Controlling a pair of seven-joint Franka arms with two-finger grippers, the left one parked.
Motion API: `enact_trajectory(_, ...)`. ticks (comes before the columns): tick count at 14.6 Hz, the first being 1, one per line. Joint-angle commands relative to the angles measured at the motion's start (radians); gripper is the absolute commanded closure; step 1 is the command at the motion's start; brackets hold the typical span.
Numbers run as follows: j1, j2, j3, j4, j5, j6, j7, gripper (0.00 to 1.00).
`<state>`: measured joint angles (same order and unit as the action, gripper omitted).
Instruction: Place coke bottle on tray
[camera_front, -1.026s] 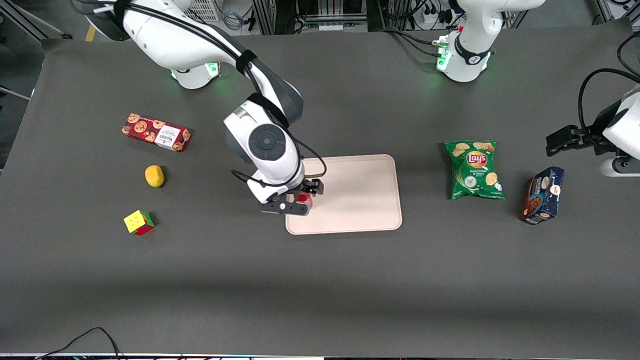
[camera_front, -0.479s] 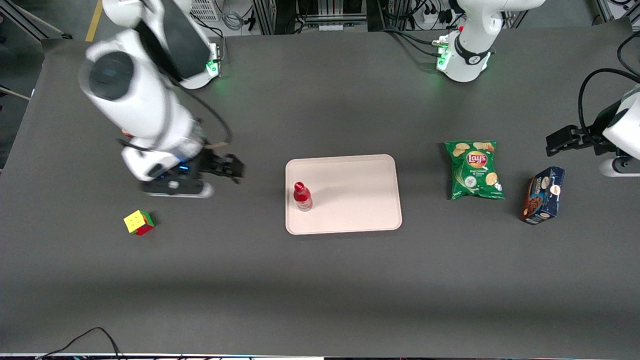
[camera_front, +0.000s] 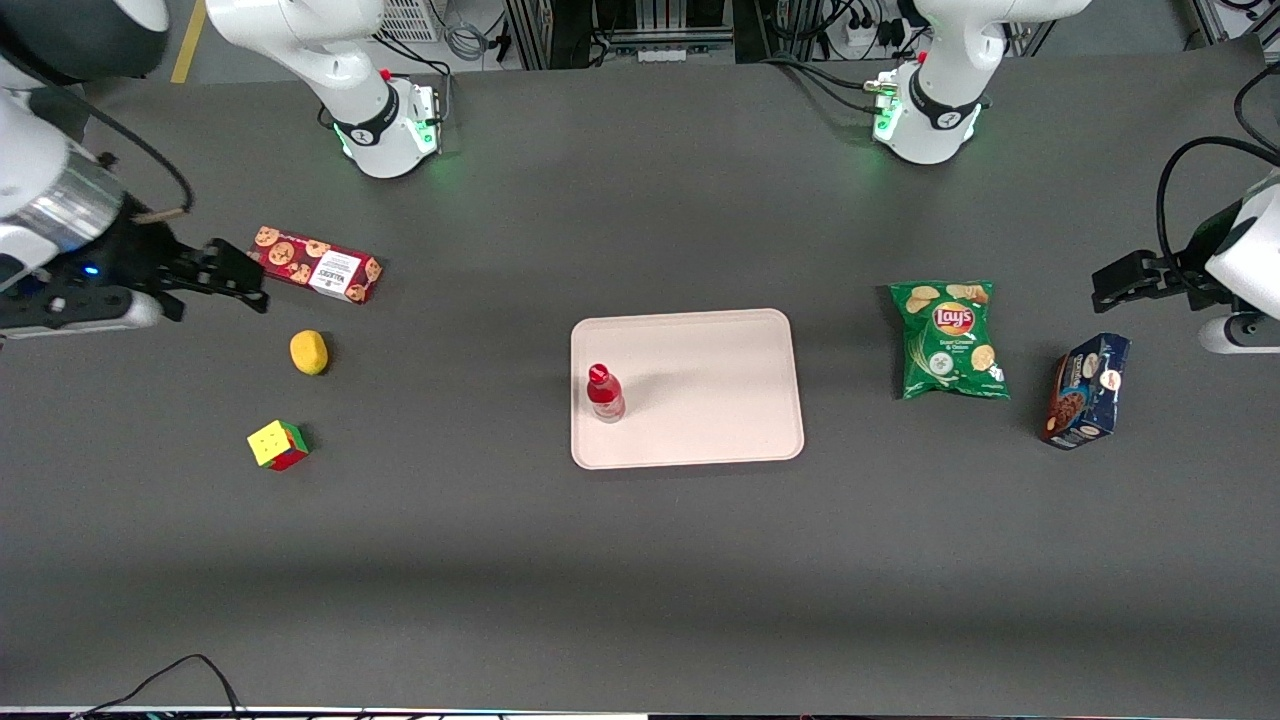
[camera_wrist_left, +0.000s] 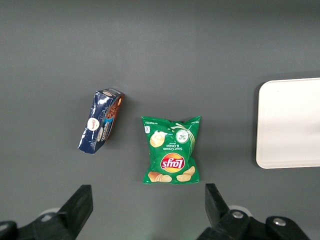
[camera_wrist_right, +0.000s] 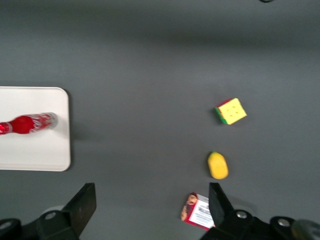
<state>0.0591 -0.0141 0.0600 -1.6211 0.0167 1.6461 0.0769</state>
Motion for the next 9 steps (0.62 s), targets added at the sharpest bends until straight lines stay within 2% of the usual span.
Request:
enact_trajectory(1, 0.007, -0.044, -0.064, -0.063, 0.026, 0.021, -0.077, 0.0)
enact_trajectory(6, 0.002, -0.03, -0.069, -0.033, 0.016, 0.021, -0.094, 0.0)
enact_trajectory(9, 0.005, -0.017, -0.103, -0.031, 0.016, 0.021, -0.098, 0.0)
